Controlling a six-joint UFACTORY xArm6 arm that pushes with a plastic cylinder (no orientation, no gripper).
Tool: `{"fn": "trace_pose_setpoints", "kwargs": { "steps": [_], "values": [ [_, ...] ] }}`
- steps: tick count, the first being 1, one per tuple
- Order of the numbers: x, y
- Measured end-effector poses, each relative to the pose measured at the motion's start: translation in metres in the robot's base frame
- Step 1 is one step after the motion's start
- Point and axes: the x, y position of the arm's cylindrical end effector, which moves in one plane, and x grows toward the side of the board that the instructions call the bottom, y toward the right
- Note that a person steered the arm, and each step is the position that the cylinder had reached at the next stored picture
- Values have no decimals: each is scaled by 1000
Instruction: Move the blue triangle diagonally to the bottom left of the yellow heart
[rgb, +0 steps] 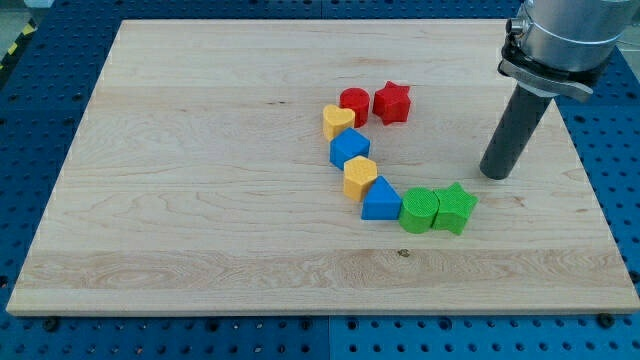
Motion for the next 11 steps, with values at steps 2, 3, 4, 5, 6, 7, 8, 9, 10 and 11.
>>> {"fn": "trace_pose_setpoints", "kwargs": {
  "steps": [2,3,4,5,6,7,8,9,10,11],
  "values": [
    [-1,64],
    [0,28],
    [10,-14],
    [15,-44],
    [15,-72],
    [24,-93],
    [39,-111],
    [51,-147],
    [53,-190],
    [52,-203]
  ]
}}
